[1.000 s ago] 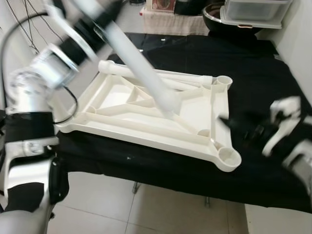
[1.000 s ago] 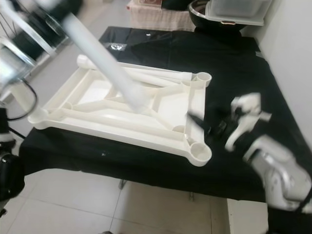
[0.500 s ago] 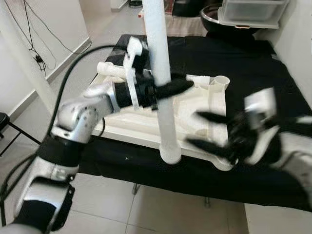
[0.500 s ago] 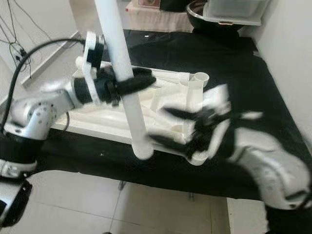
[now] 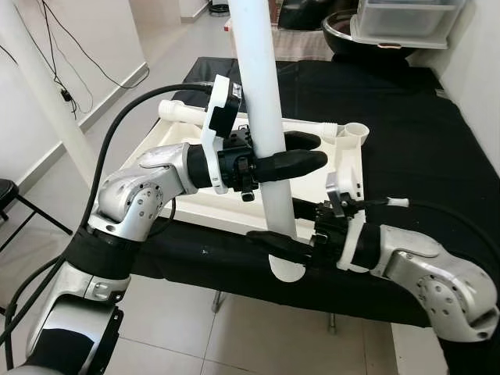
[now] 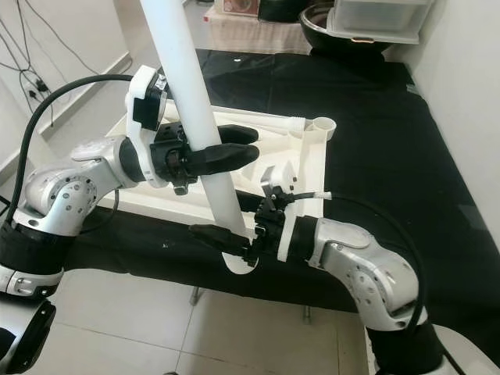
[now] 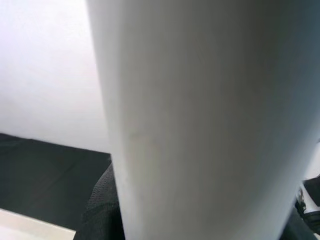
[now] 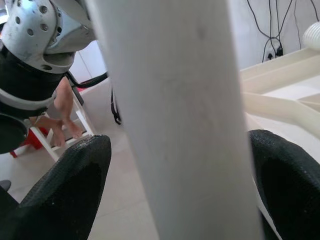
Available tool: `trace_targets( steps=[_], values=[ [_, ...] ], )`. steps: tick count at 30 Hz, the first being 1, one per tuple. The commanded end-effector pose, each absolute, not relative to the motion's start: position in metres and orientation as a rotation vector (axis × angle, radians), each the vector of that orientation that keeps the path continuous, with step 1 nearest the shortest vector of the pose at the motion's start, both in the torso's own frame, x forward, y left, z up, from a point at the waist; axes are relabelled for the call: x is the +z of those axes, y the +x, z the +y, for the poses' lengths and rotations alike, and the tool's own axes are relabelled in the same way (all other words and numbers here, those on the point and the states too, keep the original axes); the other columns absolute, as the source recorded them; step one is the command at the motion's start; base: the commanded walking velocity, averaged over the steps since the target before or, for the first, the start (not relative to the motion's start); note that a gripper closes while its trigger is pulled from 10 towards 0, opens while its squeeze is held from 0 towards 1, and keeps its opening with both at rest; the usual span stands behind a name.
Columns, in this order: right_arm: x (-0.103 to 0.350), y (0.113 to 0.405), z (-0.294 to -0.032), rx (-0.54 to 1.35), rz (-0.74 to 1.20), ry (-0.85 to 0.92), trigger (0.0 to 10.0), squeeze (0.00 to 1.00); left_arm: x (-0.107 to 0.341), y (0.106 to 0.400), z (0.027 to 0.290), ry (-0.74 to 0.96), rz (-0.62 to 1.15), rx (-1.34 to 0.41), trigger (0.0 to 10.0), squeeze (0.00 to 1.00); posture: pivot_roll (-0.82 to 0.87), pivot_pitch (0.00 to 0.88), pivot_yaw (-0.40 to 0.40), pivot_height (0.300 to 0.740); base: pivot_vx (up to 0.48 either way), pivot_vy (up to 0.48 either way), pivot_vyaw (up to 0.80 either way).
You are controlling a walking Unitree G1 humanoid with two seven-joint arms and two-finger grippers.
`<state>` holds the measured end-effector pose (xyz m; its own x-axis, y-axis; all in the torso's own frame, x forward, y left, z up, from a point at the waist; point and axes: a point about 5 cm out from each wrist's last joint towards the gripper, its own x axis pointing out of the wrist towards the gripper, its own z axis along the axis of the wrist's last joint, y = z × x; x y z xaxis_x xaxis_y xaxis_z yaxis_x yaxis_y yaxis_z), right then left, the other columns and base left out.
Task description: Building children table
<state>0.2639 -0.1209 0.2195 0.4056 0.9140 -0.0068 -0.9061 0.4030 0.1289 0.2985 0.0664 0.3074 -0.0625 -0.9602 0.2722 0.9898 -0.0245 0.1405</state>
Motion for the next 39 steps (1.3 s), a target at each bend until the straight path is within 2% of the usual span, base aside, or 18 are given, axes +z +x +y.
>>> trace_targets(
  steps=[1, 9, 10, 11, 12, 27, 28, 29, 30, 36, 38, 39],
  values=[
    [0.212, 0.267, -0.117, 1.119, 0.111, 0.101, 10.0, 0.0, 0.311, 0.298, 0.067, -0.1, -0.357, -1.615, 0.0, 0.0, -0.01, 0.113, 0.009, 0.74, 0.0, 0.0, 0.0],
    [0.202, 0.27, -0.103, 1.099, 0.136, 0.102, 10.0, 0.0, 0.311, 0.298, 0.065, -0.105, -0.353, -1.627, 0.0, 0.0, 0.0, 0.108, 0.009, 0.74, 0.0, 0.0, 0.0],
    [0.201, 0.27, -0.101, 1.102, 0.135, 0.1, 5.9, 0.0, 0.311, 0.298, 0.065, -0.104, -0.352, -1.629, 0.0, 0.0, 0.0, 0.108, 0.009, 0.74, 0.0, 0.0, 0.0],
    [0.201, 0.27, -0.101, 1.102, 0.135, 0.1, 5.9, 0.0, 0.311, 0.298, 0.065, -0.104, -0.352, -1.629, 0.0, 0.0, 0.0, 0.108, 0.009, 0.74, 0.0, 0.0, 0.0],
    [0.2, 0.269, -0.098, 1.11, 0.136, 0.09, 0.0, 0.0, 0.31, 0.298, 0.064, -0.103, -0.35, -1.63, 0.0, 0.0, 0.0, 0.107, 0.009, 0.74, 0.0, 0.0, 0.0],
    [0.195, 0.27, -0.094, 1.093, 0.122, 0.018, 0.0, 0.0, 0.314, 0.301, 0.062, -0.104, -0.355, -1.624, 0.0, 0.0, 0.0, 0.107, 0.016, 0.74, 0.0, 0.0, 0.0],
    [0.195, 0.27, -0.094, 1.087, 0.119, 0.016, 0.0, 0.0, 0.314, 0.302, 0.062, -0.106, -0.347, -1.62, 0.7, 0.0, 0.0, 0.107, 0.016, 0.74, 0.0, 0.0, 0.0],
    [0.195, 0.27, -0.094, 1.087, 0.119, 0.016, 0.0, 0.0, 0.314, 0.302, 0.062, -0.106, -0.347, -1.62, 0.7, 0.0, 0.0, 0.107, 0.016, 0.74, 0.0, 0.0, 0.0],
    [0.195, 0.271, -0.094, 1.081, 0.115, 0.013, 0.0, 0.0, 0.314, 0.304, 0.062, -0.106, -0.336, -1.607, 10.0, 1.0, 0.0, 0.107, 0.016, 0.74, 0.0, 0.0, 0.0],
    [0.196, 0.278, -0.099, 1.018, 0.093, 0.015, 0.0, 0.0, 0.323, 0.31, 0.069, -0.123, -0.36, -1.531, 10.0, 1.0, 0.0, 0.107, 0.016, 0.74, 0.0, 0.0, 0.0],
    [0.2, 0.295, -0.114, 0.842, 0.049, 0.041, 0.0, 0.0, 0.347, 0.316, 0.093, -0.149, -0.453, -1.413, 10.0, 1.0, 0.0, 0.113, 0.013, 0.74, 0.0, 0.0, 0.0],
    [0.2, 0.295, -0.114, 0.842, 0.049, 0.041, 0.0, 0.0, 0.347, 0.316, 0.093, -0.149, -0.453, -1.413, 10.0, 1.0, 0.0, 0.113, 0.013, 0.74, 0.0, 0.0, 0.0]
  ],
)
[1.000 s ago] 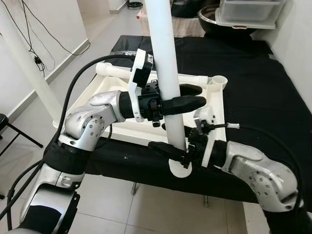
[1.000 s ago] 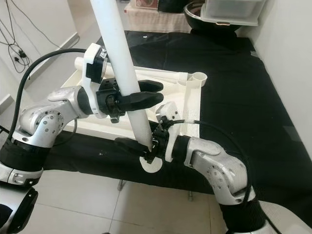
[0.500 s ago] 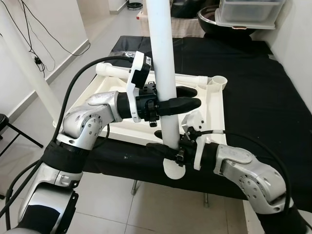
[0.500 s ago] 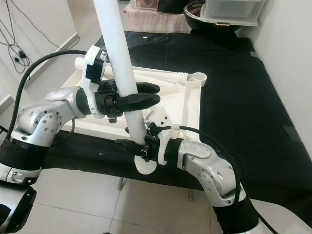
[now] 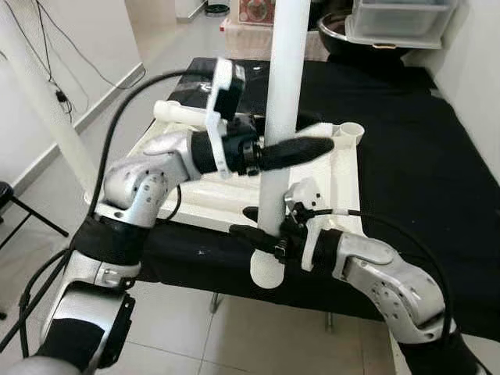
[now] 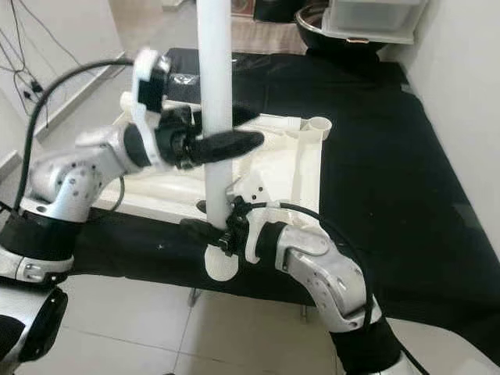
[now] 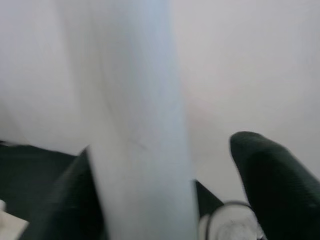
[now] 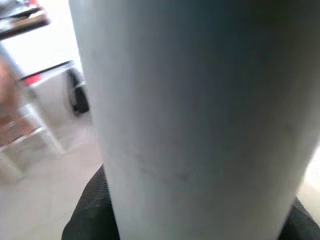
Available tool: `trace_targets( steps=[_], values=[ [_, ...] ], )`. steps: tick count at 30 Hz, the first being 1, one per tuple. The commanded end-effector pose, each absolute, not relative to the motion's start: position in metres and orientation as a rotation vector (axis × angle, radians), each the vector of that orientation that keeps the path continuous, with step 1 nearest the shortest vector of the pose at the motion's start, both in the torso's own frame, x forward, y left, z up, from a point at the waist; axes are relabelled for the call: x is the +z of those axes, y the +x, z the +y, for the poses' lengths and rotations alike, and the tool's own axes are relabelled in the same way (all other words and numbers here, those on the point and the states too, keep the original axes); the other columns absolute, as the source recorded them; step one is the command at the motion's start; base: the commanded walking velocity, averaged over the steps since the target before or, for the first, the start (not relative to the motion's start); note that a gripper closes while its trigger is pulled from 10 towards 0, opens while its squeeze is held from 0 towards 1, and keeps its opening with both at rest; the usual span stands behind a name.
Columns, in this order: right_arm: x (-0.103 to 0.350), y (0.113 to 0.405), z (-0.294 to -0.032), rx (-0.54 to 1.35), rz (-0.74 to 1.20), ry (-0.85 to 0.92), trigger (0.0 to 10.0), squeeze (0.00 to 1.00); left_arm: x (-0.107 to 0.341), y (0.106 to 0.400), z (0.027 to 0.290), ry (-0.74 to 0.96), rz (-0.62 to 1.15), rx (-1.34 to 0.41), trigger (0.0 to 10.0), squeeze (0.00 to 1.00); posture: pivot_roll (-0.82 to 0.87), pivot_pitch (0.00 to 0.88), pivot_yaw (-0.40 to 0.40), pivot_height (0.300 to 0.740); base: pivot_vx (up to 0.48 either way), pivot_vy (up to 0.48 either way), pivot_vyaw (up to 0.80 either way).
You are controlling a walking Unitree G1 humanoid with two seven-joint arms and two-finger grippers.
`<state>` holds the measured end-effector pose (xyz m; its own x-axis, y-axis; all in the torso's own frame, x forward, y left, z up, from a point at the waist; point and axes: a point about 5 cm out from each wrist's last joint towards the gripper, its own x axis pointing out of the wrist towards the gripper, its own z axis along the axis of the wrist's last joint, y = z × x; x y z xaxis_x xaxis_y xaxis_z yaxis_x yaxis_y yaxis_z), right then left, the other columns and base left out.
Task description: Building children table
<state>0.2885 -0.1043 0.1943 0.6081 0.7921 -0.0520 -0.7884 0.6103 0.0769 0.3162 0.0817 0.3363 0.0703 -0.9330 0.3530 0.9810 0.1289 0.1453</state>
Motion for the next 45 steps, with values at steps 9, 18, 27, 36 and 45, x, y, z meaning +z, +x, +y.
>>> trace_targets(
  steps=[9, 18, 27, 36, 45],
  values=[
    [0.225, 0.324, -0.151, 0.507, -0.105, 0.234, 0.0, 0.0, 0.406, 0.303, 0.149, -0.217, -0.694, -1.247, 10.0, 1.0, 0.02, 0.117, 0.008, 0.74, 0.0, 0.0, 0.0],
    [0.25, 0.337, -0.17, 0.398, -0.233, 0.496, 0.0, 0.0, 0.415, 0.28, 0.159, -0.343, -0.76, -1.242, 10.0, 1.0, 0.03, 0.114, -0.006, 0.74, 0.0, 0.0, 0.0],
    [0.26, 0.342, -0.182, 0.279, -0.335, 0.169, 10.0, 0.0, 0.274, 0.302, 0.121, -0.282, -0.29, -0.898, 10.0, 0.0, 0.03, 0.127, 0.007, 0.74, 0.0, 0.0, 0.0],
    [0.253, 0.336, -0.174, 0.469, -0.273, 0.129, 10.0, 0.0, 0.218, 0.269, 0.105, -0.359, -0.131, -0.777, 10.0, 0.0, 0.05, 0.141, -0.003, 0.74, 0.0, 0.0, 0.0],
    [0.241, 0.334, -0.154, 0.624, -0.24, 0.088, 10.0, 0.0, 0.197, 0.235, 0.085, -0.226, -0.1, -0.785, 10.0, 0.0, 0.08, 0.13, -0.001, 0.74, 0.0, -0.263, 0.0]
  ],
)
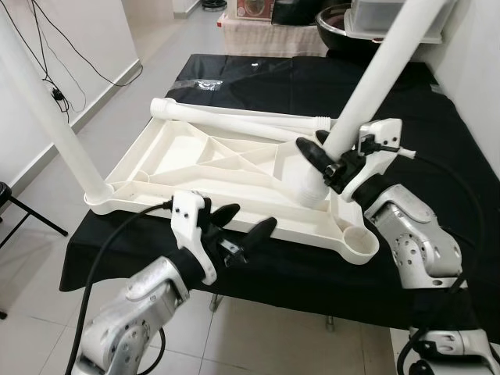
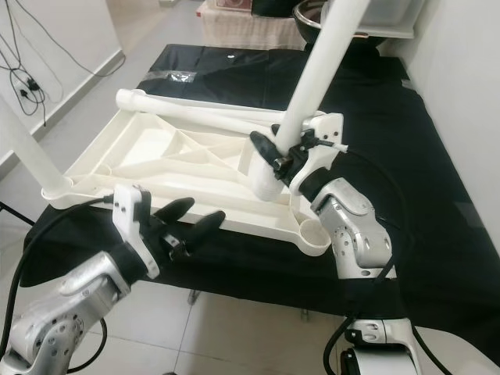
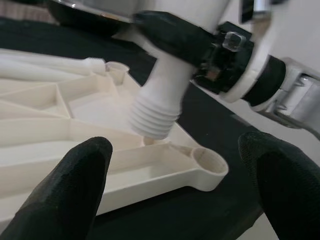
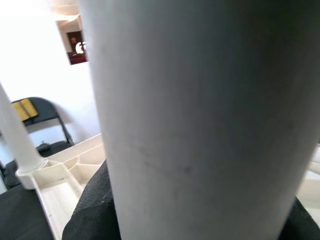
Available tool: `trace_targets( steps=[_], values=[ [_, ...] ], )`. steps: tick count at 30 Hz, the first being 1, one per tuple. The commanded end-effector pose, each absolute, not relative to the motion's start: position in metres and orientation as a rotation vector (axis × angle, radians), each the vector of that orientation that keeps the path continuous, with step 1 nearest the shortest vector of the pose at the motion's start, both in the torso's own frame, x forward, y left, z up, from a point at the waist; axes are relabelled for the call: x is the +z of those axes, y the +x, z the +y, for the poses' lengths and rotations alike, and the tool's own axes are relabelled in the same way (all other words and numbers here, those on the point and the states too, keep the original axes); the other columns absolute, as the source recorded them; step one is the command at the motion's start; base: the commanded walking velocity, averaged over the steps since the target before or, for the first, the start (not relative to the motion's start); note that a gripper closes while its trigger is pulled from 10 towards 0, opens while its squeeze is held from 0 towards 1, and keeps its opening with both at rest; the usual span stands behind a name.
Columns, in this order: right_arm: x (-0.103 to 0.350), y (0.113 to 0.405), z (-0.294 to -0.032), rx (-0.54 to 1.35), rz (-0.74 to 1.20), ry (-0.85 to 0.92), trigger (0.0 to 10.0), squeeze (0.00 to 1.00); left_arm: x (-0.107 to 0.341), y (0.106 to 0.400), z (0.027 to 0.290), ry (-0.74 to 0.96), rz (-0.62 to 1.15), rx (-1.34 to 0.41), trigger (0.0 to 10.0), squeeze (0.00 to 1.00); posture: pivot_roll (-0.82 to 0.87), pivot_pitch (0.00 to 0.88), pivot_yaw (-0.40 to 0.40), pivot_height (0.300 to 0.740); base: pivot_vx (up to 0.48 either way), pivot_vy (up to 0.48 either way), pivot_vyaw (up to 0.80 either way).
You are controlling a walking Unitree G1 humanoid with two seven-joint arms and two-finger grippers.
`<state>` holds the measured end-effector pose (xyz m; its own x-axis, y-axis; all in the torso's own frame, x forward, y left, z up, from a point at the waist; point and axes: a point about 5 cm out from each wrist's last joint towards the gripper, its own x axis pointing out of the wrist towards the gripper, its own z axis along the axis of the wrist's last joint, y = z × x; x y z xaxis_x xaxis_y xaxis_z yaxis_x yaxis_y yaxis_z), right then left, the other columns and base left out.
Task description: Building children table
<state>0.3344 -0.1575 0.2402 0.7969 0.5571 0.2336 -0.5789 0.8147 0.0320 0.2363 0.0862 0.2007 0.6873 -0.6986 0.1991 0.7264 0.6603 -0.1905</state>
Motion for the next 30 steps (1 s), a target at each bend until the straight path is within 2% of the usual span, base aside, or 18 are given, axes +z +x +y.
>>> trace_targets(
  steps=[1, 3, 5, 9, 13, 15, 24, 30],
  values=[
    [0.241, 0.334, -0.154, 0.624, -0.24, 0.088, 10.0, 0.0, 0.197, 0.235, 0.085, -0.226, -0.1, -0.785, 10.0, 0.0, 0.08, 0.13, -0.001, 0.74, 0.0, -0.469, 0.0],
    [0.236, 0.332, -0.151, 0.645, -0.233, 0.086, 10.0, 0.0, 0.19, 0.239, 0.085, -0.116, -0.076, -0.696, 10.0, 0.0, 0.08, 0.132, 0.003, 0.74, 0.0, 0.0, 0.0],
    [0.236, 0.332, -0.151, 0.645, -0.233, 0.086, 10.0, 0.0, 0.19, 0.239, 0.085, -0.116, -0.076, -0.696, 10.0, 0.0, 0.08, 0.132, 0.003, 0.74, 0.0, 0.0, 0.0],
    [0.232, 0.329, -0.15, 0.672, -0.218, 0.106, 10.0, 0.0, 0.176, 0.236, 0.089, -0.004, 0.019, -0.595, 10.0, 0.0, 0.08, 0.14, 0.015, 0.74, 0.0, 0.0, 0.0],
    [0.23, 0.328, -0.152, 0.669, -0.213, 0.103, 10.0, 0.0, 0.17, 0.233, 0.09, 0.043, 0.041, -0.595, 10.0, 0.0, 0.08, 0.146, 0.018, 0.74, 0.0, 0.0, 0.0],
    [0.23, 0.329, -0.152, 0.671, -0.213, 0.104, 10.0, 0.0, 0.17, 0.232, 0.09, 0.045, 0.043, -0.592, 10.0, 0.0, 0.08, 0.151, 0.017, 0.74, 0.0, 0.0, 0.0],
    [0.229, 0.329, -0.145, 0.682, -0.215, 0.104, 10.0, 0.0, 0.173, 0.234, 0.089, 0.063, 0.019, -0.571, 10.0, 0.0, 0.09, 0.159, 0.013, 0.74, -0.378, 0.0, 0.0],
    [0.228, 0.327, -0.139, 0.692, -0.214, 0.12, 10.0, 0.0, 0.178, 0.239, 0.093, 0.095, -0.043, -0.575, 10.0, 0.0, 0.09, 0.159, 0.006, 0.74, 0.0, 0.0, 0.0]
  ],
)
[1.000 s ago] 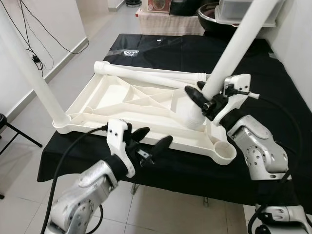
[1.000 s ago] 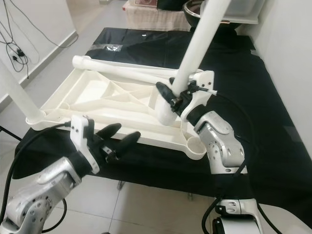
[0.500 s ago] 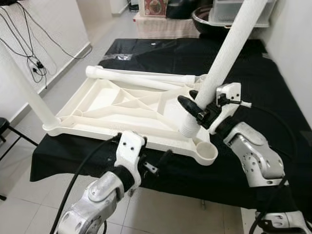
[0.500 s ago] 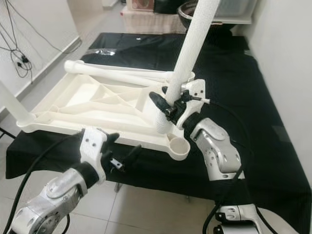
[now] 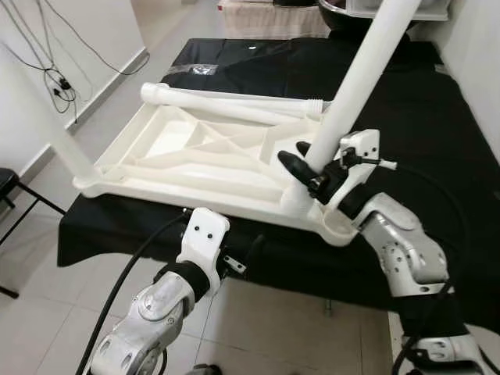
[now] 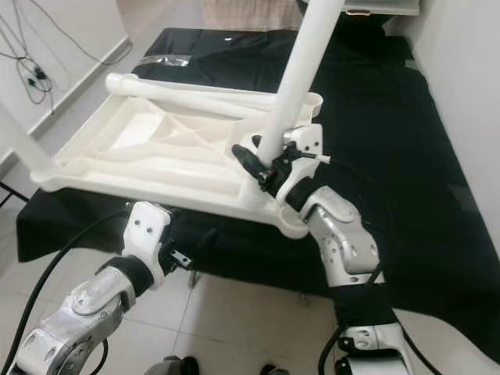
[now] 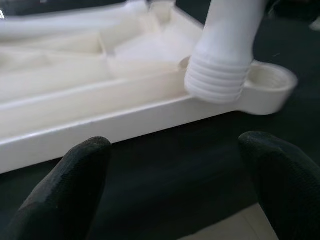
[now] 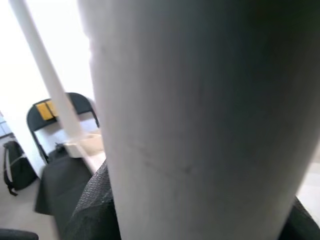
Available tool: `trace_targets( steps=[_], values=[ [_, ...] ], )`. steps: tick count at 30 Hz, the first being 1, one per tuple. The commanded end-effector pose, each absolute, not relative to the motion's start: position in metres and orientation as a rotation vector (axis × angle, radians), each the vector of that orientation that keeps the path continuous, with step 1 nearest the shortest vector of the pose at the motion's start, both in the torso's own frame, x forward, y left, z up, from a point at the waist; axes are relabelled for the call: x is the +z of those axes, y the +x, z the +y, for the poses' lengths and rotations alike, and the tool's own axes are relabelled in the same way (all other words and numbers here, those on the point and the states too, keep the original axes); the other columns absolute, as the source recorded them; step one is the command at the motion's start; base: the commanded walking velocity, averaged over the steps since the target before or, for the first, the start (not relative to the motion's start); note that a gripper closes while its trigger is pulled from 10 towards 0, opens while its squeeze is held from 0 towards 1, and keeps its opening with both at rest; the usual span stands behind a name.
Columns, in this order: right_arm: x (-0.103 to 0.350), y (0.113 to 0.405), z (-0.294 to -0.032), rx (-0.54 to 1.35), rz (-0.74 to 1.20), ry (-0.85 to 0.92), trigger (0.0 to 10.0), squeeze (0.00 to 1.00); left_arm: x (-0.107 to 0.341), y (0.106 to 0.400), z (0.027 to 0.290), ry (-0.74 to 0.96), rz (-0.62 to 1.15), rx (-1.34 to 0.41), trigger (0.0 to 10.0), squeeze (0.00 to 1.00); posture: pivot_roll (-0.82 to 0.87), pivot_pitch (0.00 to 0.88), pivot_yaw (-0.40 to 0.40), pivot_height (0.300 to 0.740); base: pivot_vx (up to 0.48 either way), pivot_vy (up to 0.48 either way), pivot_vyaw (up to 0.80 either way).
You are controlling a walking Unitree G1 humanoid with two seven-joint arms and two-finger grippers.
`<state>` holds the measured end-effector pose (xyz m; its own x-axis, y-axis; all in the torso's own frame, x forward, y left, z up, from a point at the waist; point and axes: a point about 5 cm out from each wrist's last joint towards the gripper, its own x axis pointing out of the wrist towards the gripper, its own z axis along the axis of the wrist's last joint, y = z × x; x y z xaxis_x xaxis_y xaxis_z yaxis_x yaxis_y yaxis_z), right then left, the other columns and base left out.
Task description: Building children table
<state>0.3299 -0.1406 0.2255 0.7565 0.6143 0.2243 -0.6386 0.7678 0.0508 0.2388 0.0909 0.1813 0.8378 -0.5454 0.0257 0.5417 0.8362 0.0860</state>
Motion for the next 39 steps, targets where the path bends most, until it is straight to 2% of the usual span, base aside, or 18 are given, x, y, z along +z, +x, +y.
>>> trace_targets(
  steps=[1, 17, 28, 34, 36, 39],
  values=[
    [0.226, 0.327, -0.137, 0.691, -0.213, 0.122, 10.0, 0.0, 0.179, 0.241, 0.093, 0.111, -0.062, -0.584, 10.0, 0.0, 0.09, 0.158, 0.004, 0.74, 0.0, 0.0, 0.0],
    [0.217, 0.327, -0.138, 0.598, -0.211, 0.103, 10.0, 0.0, 0.157, 0.248, 0.1, 0.084, -0.028, -0.521, 10.0, 0.0, 0.08, 0.156, 0.007, 0.74, 0.0, 0.0, 0.0],
    [0.216, 0.326, -0.133, 0.593, -0.214, 0.096, 10.0, 0.0, 0.162, 0.247, 0.101, 0.042, -0.061, -0.541, 10.0, 0.0, 0.08, 0.148, -0.004, 0.74, 0.0, 0.0, 0.0],
    [0.214, 0.327, -0.132, 0.567, -0.21, 0.134, 10.0, 0.0, 0.168, 0.25, 0.097, 0.031, -0.102, -0.56, 10.0, 0.0, 0.09, 0.128, -0.009, 0.74, 0.378, 0.0, 0.15],
    [0.215, 0.328, -0.134, 0.536, -0.234, 0.225, 10.0, 0.0, 0.17, 0.252, 0.096, 0.039, -0.121, -0.567, 10.0, 0.0, 0.1, 0.122, -0.006, 0.74, 0.461, 0.0, 0.63],
    [0.217, 0.328, -0.135, 0.508, -0.247, 0.205, 10.0, 0.0, 0.172, 0.254, 0.096, 0.036, -0.13, -0.569, 10.0, 0.0, 0.1, 0.118, -0.004, 0.74, 0.48, 0.0, 0.15]
  ],
)
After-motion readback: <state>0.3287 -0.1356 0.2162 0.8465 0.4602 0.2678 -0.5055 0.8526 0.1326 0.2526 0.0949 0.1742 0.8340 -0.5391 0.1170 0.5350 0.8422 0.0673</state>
